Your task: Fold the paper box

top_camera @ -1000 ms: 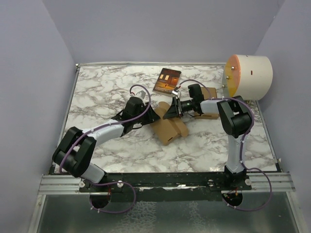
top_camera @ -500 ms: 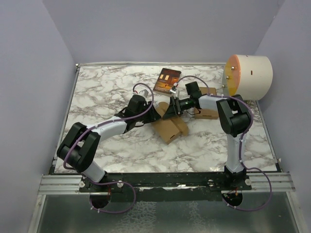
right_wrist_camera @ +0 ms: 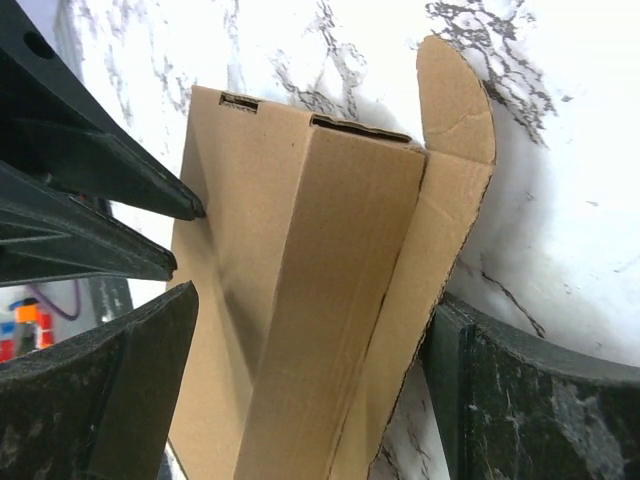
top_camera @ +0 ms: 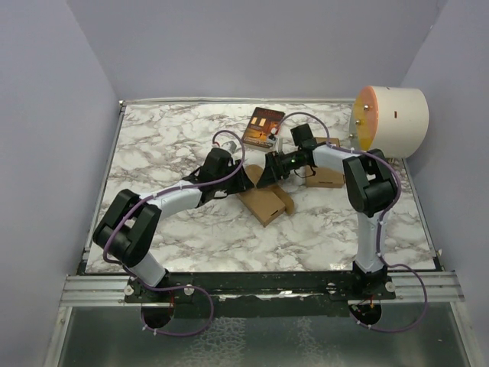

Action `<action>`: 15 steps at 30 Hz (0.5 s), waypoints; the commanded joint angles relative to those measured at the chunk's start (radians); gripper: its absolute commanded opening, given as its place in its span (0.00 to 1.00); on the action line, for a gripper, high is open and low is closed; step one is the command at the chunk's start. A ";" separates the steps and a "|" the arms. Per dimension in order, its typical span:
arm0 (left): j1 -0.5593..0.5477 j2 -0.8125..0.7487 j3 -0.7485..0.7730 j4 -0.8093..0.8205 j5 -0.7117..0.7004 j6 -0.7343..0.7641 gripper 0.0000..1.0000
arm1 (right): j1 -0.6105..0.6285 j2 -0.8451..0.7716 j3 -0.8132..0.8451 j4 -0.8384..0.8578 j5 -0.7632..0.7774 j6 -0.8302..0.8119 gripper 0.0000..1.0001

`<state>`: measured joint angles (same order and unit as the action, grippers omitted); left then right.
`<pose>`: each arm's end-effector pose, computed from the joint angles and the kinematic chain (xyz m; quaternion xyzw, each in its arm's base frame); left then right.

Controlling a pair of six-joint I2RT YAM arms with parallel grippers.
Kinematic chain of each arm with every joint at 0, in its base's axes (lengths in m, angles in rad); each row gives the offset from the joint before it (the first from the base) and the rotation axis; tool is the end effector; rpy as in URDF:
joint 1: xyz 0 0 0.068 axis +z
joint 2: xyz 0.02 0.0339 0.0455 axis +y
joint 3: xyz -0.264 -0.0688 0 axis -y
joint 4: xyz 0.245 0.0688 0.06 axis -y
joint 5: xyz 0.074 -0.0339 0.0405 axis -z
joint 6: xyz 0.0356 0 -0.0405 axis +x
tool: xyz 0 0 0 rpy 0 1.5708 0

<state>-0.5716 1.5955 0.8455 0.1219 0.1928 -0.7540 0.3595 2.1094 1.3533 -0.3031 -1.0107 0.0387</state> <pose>0.2779 -0.1869 0.1903 -0.0372 0.8871 -0.3457 0.3035 0.3828 0.1761 0.1347 -0.2561 0.8161 0.5029 0.1244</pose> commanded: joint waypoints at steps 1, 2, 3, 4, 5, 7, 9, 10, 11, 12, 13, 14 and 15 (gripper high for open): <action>-0.004 0.023 0.013 -0.070 -0.016 0.033 0.34 | -0.016 -0.059 0.030 -0.057 0.110 -0.123 0.89; -0.003 0.022 0.015 -0.072 -0.016 0.033 0.34 | -0.023 -0.068 0.035 -0.066 0.119 -0.140 0.88; -0.002 0.023 0.018 -0.072 -0.016 0.034 0.34 | -0.028 -0.078 0.040 -0.074 0.130 -0.159 0.88; -0.002 0.022 0.020 -0.074 -0.016 0.035 0.35 | -0.032 -0.091 0.041 -0.080 0.141 -0.178 0.88; -0.002 0.019 0.023 -0.073 -0.016 0.035 0.35 | -0.034 -0.105 0.042 -0.085 0.155 -0.203 0.88; -0.002 0.009 0.030 -0.072 -0.018 0.036 0.35 | -0.036 -0.140 0.045 -0.098 0.184 -0.260 0.88; -0.003 -0.009 0.037 -0.067 -0.019 0.036 0.35 | -0.036 -0.182 0.033 -0.096 0.209 -0.307 0.87; -0.002 -0.018 0.042 -0.063 -0.019 0.034 0.35 | -0.036 -0.202 0.021 -0.094 0.218 -0.327 0.87; -0.002 -0.027 0.047 -0.062 -0.021 0.036 0.36 | -0.036 -0.225 0.011 -0.091 0.219 -0.344 0.87; -0.002 -0.037 0.053 -0.062 -0.021 0.035 0.36 | -0.036 -0.244 0.000 -0.088 0.216 -0.351 0.86; -0.002 -0.046 0.059 -0.061 -0.020 0.039 0.37 | -0.036 -0.257 -0.008 -0.087 0.218 -0.354 0.84; -0.002 -0.058 0.063 -0.056 -0.021 0.038 0.38 | -0.035 -0.265 -0.013 -0.095 0.215 -0.357 0.80; -0.002 -0.070 0.066 -0.050 -0.019 0.038 0.39 | -0.033 -0.268 -0.016 -0.105 0.210 -0.358 0.74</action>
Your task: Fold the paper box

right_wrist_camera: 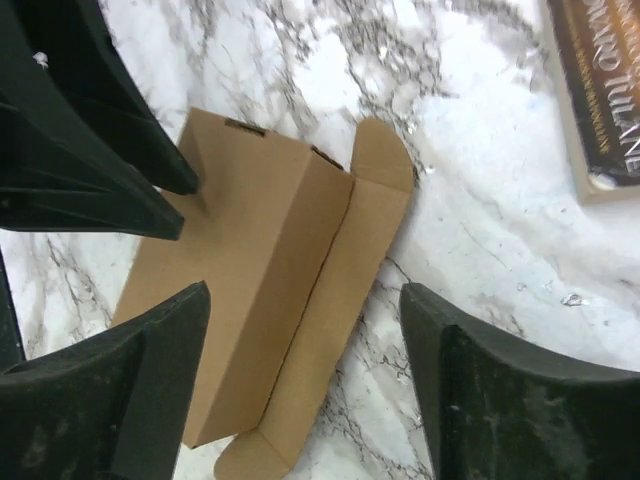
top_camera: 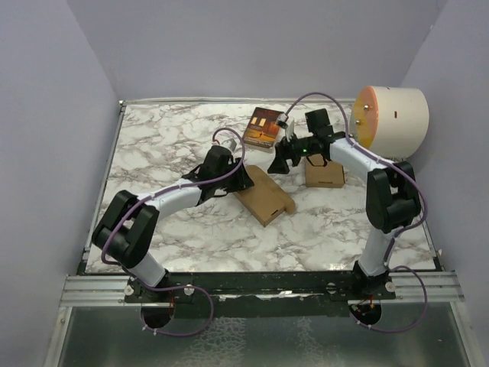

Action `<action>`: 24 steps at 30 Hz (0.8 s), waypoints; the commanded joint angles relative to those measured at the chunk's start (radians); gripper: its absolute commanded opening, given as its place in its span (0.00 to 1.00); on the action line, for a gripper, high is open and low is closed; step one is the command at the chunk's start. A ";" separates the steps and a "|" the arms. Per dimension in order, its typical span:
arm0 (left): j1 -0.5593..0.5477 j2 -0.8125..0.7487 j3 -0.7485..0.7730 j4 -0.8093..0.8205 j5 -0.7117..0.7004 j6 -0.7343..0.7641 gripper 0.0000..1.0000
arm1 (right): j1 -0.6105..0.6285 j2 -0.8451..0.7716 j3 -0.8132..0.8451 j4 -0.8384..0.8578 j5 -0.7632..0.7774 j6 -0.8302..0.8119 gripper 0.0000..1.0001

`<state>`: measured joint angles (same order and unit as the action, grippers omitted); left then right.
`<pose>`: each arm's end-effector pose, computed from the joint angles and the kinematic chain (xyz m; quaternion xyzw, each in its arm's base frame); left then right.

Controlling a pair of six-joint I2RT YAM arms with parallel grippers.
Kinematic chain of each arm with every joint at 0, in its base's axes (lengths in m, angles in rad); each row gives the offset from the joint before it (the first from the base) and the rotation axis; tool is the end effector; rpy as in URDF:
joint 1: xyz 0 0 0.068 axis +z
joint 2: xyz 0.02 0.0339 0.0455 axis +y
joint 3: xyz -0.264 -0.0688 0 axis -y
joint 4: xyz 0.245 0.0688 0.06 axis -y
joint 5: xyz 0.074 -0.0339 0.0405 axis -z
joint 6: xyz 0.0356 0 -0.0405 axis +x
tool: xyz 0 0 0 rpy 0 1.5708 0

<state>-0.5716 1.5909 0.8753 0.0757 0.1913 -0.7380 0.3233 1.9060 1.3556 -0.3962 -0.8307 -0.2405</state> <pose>0.2797 -0.1880 0.1969 -0.0312 0.8900 -0.3398 0.3024 0.3750 0.1534 0.2063 -0.3612 0.8019 0.3953 0.2648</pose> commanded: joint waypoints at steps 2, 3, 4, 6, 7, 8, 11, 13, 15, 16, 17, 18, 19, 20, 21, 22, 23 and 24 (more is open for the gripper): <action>-0.002 -0.099 0.035 0.009 -0.016 0.028 0.40 | 0.010 -0.065 -0.033 -0.021 0.030 -0.078 0.55; -0.002 -0.121 0.029 0.015 -0.017 0.032 0.41 | 0.015 -0.063 -0.043 -0.021 0.032 -0.074 0.45; -0.002 -0.144 0.021 0.019 -0.019 0.037 0.41 | 0.020 -0.060 -0.054 -0.020 0.037 -0.069 0.34; -0.002 -0.196 -0.007 0.018 -0.021 0.050 0.43 | 0.026 -0.058 -0.075 -0.009 0.040 -0.056 0.25; -0.001 -0.223 -0.030 0.018 -0.021 0.054 0.46 | 0.027 -0.056 -0.083 -0.001 0.043 -0.048 0.23; -0.001 -0.252 -0.059 0.021 -0.021 0.053 0.50 | 0.027 -0.055 -0.090 0.005 0.039 -0.039 0.23; 0.006 -0.339 -0.190 0.068 -0.009 0.002 0.64 | 0.026 -0.036 -0.091 -0.009 -0.078 -0.012 0.32; 0.021 -0.389 -0.286 0.119 0.004 -0.057 0.72 | 0.026 -0.025 -0.091 -0.021 -0.163 0.015 0.42; 0.032 -0.423 -0.371 0.192 0.025 -0.119 0.74 | 0.026 -0.023 -0.095 -0.015 -0.174 0.037 0.51; 0.032 -0.429 -0.406 0.231 0.035 -0.146 0.74 | 0.026 -0.022 -0.098 -0.012 -0.161 0.039 0.54; 0.033 -0.427 -0.432 0.271 0.046 -0.171 0.74 | 0.026 -0.019 -0.103 -0.004 -0.149 0.043 0.56; 0.032 -0.417 -0.448 0.304 0.053 -0.192 0.74 | 0.026 -0.012 -0.108 0.001 -0.142 0.046 0.56; 0.033 -0.402 -0.457 0.337 0.063 -0.205 0.74 | 0.028 0.000 -0.112 0.000 -0.141 0.050 0.57; 0.033 -0.380 -0.460 0.369 0.078 -0.215 0.74 | 0.028 0.014 -0.111 -0.006 -0.143 0.050 0.57; 0.033 -0.348 -0.449 0.391 0.093 -0.224 0.75 | 0.030 0.029 -0.110 -0.016 -0.141 0.051 0.57; 0.032 -0.323 -0.435 0.400 0.103 -0.228 0.74 | 0.033 0.041 -0.108 -0.025 -0.138 0.049 0.57; 0.033 -0.297 -0.417 0.405 0.114 -0.228 0.74 | 0.036 0.049 -0.110 -0.029 -0.136 0.046 0.57; 0.033 -0.272 -0.400 0.408 0.119 -0.226 0.74 | 0.039 0.054 -0.114 -0.032 -0.135 0.045 0.56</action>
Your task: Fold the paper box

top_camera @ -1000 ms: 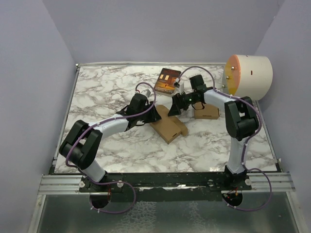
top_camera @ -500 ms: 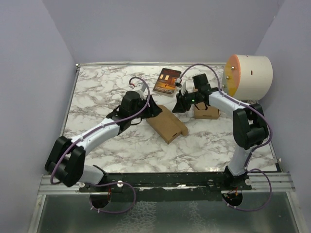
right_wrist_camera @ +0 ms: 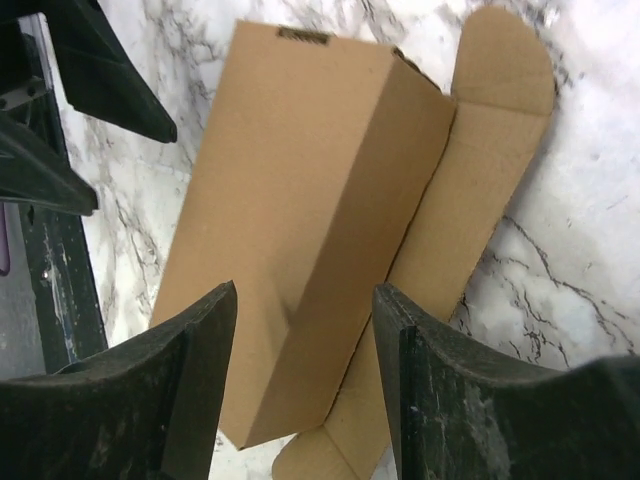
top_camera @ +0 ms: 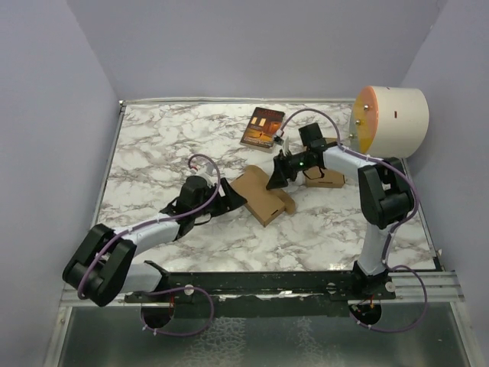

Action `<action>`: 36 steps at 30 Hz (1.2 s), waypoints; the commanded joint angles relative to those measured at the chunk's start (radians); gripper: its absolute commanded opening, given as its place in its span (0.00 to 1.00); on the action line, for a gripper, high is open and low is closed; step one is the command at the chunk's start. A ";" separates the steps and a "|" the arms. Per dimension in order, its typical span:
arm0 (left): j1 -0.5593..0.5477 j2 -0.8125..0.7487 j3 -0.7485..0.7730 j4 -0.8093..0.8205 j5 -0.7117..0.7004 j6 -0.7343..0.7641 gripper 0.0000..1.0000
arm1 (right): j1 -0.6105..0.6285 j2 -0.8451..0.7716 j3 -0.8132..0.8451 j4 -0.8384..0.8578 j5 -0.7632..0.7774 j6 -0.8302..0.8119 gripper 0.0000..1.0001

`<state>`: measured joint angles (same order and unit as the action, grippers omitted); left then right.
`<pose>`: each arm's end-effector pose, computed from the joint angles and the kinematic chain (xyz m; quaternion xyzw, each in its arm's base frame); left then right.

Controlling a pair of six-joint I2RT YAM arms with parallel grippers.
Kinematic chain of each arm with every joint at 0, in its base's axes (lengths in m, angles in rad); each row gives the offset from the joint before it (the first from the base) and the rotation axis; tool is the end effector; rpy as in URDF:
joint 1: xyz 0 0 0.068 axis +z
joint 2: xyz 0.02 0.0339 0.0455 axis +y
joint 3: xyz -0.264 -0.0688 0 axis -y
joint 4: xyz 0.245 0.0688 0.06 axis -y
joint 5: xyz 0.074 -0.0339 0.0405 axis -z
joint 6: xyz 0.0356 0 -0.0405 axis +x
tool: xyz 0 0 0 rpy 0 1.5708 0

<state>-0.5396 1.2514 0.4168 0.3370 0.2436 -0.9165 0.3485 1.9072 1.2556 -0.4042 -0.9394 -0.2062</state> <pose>0.2027 -0.1314 0.1711 -0.0988 0.8496 -0.4156 0.3093 0.3522 0.1585 0.1791 -0.3470 0.7978 0.4527 0.1954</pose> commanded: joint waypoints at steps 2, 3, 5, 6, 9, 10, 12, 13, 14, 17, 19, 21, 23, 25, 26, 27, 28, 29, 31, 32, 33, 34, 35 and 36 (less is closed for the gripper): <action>0.001 0.112 0.088 0.153 0.070 -0.043 0.74 | 0.020 0.057 -0.021 -0.028 -0.026 0.006 0.55; 0.001 0.135 0.103 0.150 0.070 -0.040 0.74 | 0.021 0.059 -0.024 -0.030 -0.033 0.005 0.55; 0.003 0.189 0.136 0.127 0.066 -0.031 0.74 | 0.022 0.061 -0.030 -0.034 -0.042 0.005 0.52; 0.004 0.217 0.153 0.120 0.067 -0.024 0.74 | 0.024 0.061 -0.032 -0.036 -0.050 0.006 0.49; 0.013 0.301 0.202 0.094 0.086 -0.004 0.72 | 0.034 0.062 -0.045 -0.040 -0.071 0.012 0.44; 0.018 0.324 0.218 0.082 0.092 0.004 0.70 | 0.038 0.062 -0.049 -0.040 -0.076 0.015 0.44; 0.030 0.362 0.247 0.054 0.097 0.023 0.66 | 0.046 0.060 -0.068 -0.026 -0.087 0.032 0.44; 0.037 0.368 0.258 0.045 0.100 0.034 0.63 | 0.048 0.061 -0.078 -0.018 -0.093 0.043 0.43; 0.045 0.377 0.270 0.032 0.099 0.045 0.61 | 0.050 0.063 -0.086 -0.011 -0.102 0.054 0.41; 0.069 0.390 0.313 -0.014 0.098 0.089 0.59 | 0.052 0.072 -0.106 0.007 -0.123 0.084 0.38; 0.081 0.404 0.350 -0.056 0.100 0.124 0.59 | 0.053 0.078 -0.106 0.012 -0.144 0.095 0.39; 0.093 0.424 0.389 -0.086 0.113 0.157 0.59 | 0.053 0.079 -0.107 0.017 -0.166 0.105 0.41; 0.106 0.452 0.427 -0.110 0.135 0.189 0.59 | 0.053 0.073 -0.107 0.016 -0.178 0.106 0.43; 0.118 0.490 0.465 -0.126 0.159 0.224 0.59 | 0.053 0.066 -0.105 0.015 -0.184 0.101 0.45; 0.122 0.506 0.484 -0.143 0.172 0.240 0.59 | 0.053 0.063 -0.101 0.007 -0.184 0.093 0.48; 0.128 0.523 0.505 -0.155 0.183 0.257 0.59 | 0.053 0.059 -0.095 -0.003 -0.177 0.081 0.50; 0.134 0.537 0.522 -0.163 0.197 0.273 0.60 | 0.050 0.057 -0.089 -0.015 -0.170 0.068 0.53; 0.139 0.550 0.539 -0.173 0.206 0.287 0.60 | 0.044 0.052 -0.081 -0.025 -0.163 0.054 0.55; 0.151 0.565 0.570 -0.186 0.217 0.310 0.60 | 0.022 0.040 -0.072 -0.045 -0.147 0.026 0.58; 0.156 0.568 0.583 -0.192 0.218 0.323 0.61 | 0.007 0.031 -0.069 -0.054 -0.145 0.013 0.58; 0.160 0.566 0.593 -0.198 0.218 0.334 0.61 | -0.009 0.019 -0.068 -0.063 -0.145 0.000 0.59; 0.164 0.562 0.604 -0.204 0.218 0.344 0.61 | -0.025 0.005 -0.069 -0.071 -0.143 -0.014 0.59; 0.168 0.554 0.614 -0.212 0.215 0.353 0.62 | -0.036 -0.010 -0.070 -0.083 -0.136 -0.035 0.59; 0.171 0.545 0.622 -0.218 0.209 0.364 0.62 | -0.044 -0.025 -0.074 -0.093 -0.127 -0.055 0.59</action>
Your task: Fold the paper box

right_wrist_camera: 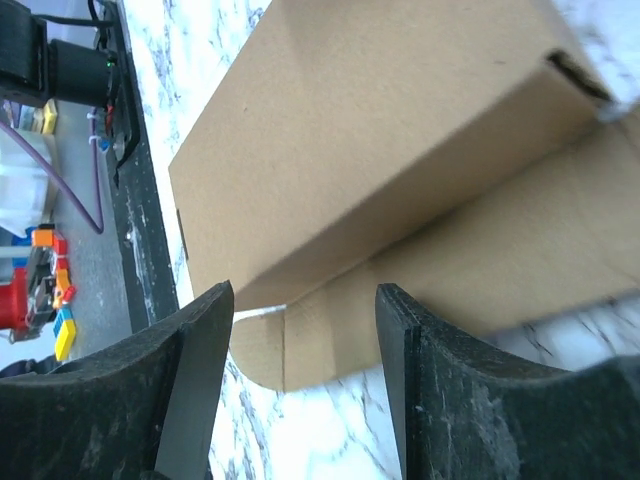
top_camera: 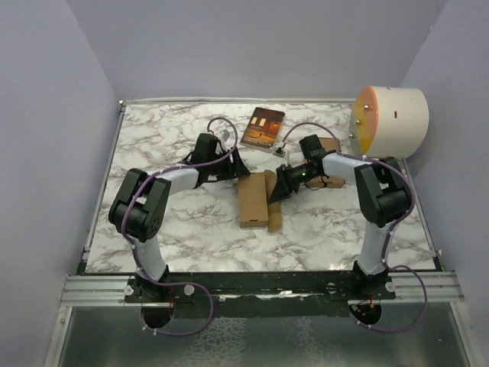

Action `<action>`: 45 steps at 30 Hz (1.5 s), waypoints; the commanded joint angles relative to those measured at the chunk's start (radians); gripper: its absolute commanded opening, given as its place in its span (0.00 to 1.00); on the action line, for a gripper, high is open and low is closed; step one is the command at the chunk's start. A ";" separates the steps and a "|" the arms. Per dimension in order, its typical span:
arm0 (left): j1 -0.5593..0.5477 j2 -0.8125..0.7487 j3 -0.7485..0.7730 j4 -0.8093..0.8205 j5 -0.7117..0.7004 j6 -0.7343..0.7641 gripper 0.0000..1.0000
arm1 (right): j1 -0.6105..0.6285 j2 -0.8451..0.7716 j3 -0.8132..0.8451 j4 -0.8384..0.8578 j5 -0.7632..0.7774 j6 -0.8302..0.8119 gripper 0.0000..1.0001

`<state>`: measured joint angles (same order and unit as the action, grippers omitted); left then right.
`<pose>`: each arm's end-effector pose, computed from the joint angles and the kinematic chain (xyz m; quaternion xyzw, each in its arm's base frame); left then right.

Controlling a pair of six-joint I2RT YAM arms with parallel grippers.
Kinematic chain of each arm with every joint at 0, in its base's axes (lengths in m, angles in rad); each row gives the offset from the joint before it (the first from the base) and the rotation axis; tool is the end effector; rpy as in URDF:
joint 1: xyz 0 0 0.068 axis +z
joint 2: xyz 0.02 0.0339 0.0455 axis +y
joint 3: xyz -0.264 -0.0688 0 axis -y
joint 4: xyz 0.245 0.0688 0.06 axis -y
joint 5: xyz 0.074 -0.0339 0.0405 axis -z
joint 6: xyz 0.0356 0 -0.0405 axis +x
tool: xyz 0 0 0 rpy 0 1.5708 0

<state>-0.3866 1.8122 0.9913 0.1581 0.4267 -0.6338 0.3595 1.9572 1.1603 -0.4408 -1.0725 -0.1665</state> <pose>0.3444 -0.1561 0.1660 -0.0161 0.8831 -0.3754 0.2811 0.3292 0.1571 0.1387 -0.3022 0.7966 0.5152 0.0933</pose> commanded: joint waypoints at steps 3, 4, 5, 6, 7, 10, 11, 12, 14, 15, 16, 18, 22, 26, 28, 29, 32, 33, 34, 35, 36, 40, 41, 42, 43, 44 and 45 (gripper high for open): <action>0.024 -0.060 0.068 -0.068 -0.005 0.116 0.63 | -0.063 -0.129 -0.002 -0.073 0.016 -0.162 0.59; 0.024 -0.080 0.070 -0.075 -0.015 0.128 0.63 | -0.063 -0.148 -0.011 -0.075 0.014 -0.190 0.60; 0.026 -0.102 0.069 -0.082 -0.030 0.138 0.63 | -0.063 -0.167 -0.016 -0.083 0.003 -0.224 0.60; 0.026 -0.135 0.064 -0.085 -0.044 0.150 0.63 | -0.063 -0.188 -0.020 -0.096 -0.019 -0.263 0.60; 0.025 -0.167 0.054 -0.088 -0.060 0.157 0.63 | -0.063 -0.209 -0.023 -0.113 -0.041 -0.302 0.60; 0.026 -0.283 0.001 -0.075 -0.085 0.167 0.63 | -0.064 -0.300 -0.046 -0.138 -0.098 -0.413 0.60; 0.026 -0.330 -0.029 -0.059 -0.085 0.167 0.63 | -0.063 -0.337 -0.063 -0.128 -0.106 -0.447 0.61; 0.025 -0.374 -0.058 -0.041 -0.083 0.164 0.63 | -0.063 -0.372 -0.094 -0.116 -0.119 -0.490 0.62; 0.025 -0.469 -0.125 0.000 -0.079 0.162 0.63 | -0.062 -0.450 -0.158 -0.085 -0.148 -0.609 0.71; 0.025 -0.510 -0.155 0.016 -0.079 0.159 0.64 | -0.062 -0.488 -0.197 -0.063 -0.165 -0.678 0.78; 0.026 -0.564 -0.191 0.039 -0.079 0.152 0.65 | -0.061 -0.525 -0.242 -0.047 -0.188 -0.752 0.85; 0.026 -0.632 -0.272 0.119 -0.049 0.141 0.70 | -0.059 -0.586 -0.316 -0.041 -0.232 -0.910 0.96; 0.026 -0.714 -0.457 0.341 -0.018 0.044 0.98 | -0.039 -0.644 -0.384 -0.076 -0.205 -1.113 1.00; 0.026 -0.717 -0.557 0.431 -0.012 -0.039 0.99 | 0.008 -0.648 -0.428 -0.055 -0.081 -1.189 1.00; 0.025 -0.708 -0.587 0.447 -0.003 -0.056 0.98 | 0.052 -0.650 -0.462 -0.011 -0.004 -1.202 1.00; 0.025 -0.703 -0.605 0.453 -0.004 -0.069 0.98 | 0.074 -0.646 -0.478 0.011 0.033 -1.209 0.99; 0.017 -0.699 -0.646 0.471 -0.009 -0.092 0.95 | 0.124 -0.625 -0.496 0.034 0.119 -1.242 0.84; 0.010 -0.700 -0.656 0.468 -0.018 -0.093 0.94 | 0.139 -0.615 -0.496 0.034 0.138 -1.250 0.77; 0.002 -0.700 -0.665 0.464 -0.030 -0.094 0.94 | 0.152 -0.607 -0.497 0.034 0.153 -1.259 0.72; -0.008 -0.699 -0.671 0.463 -0.041 -0.093 0.94 | 0.167 -0.600 -0.502 0.038 0.169 -1.265 0.69; -0.017 -0.697 -0.678 0.460 -0.057 -0.092 0.93 | 0.182 -0.595 -0.507 0.046 0.188 -1.268 0.66; -0.066 -0.665 -0.682 0.452 -0.113 -0.078 0.92 | 0.233 -0.563 -0.527 0.084 0.265 -1.277 0.59; -0.080 -0.656 -0.678 0.452 -0.127 -0.075 0.92 | 0.242 -0.553 -0.528 0.094 0.279 -1.272 0.57; -0.092 -0.644 -0.674 0.452 -0.141 -0.074 0.90 | 0.250 -0.546 -0.530 0.105 0.292 -1.267 0.55; -0.105 -0.633 -0.667 0.447 -0.158 -0.072 0.89 | 0.257 -0.540 -0.531 0.112 0.303 -1.266 0.53; -0.118 -0.620 -0.657 0.441 -0.172 -0.066 0.89 | 0.264 -0.536 -0.534 0.121 0.314 -1.264 0.52; -0.132 -0.609 -0.649 0.433 -0.188 -0.058 0.89 | 0.270 -0.532 -0.537 0.132 0.325 -1.259 0.51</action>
<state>-0.4747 1.1652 0.3122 0.5747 0.3260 -0.7090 0.6025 1.4063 0.6384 -0.3817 -0.8413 -1.4170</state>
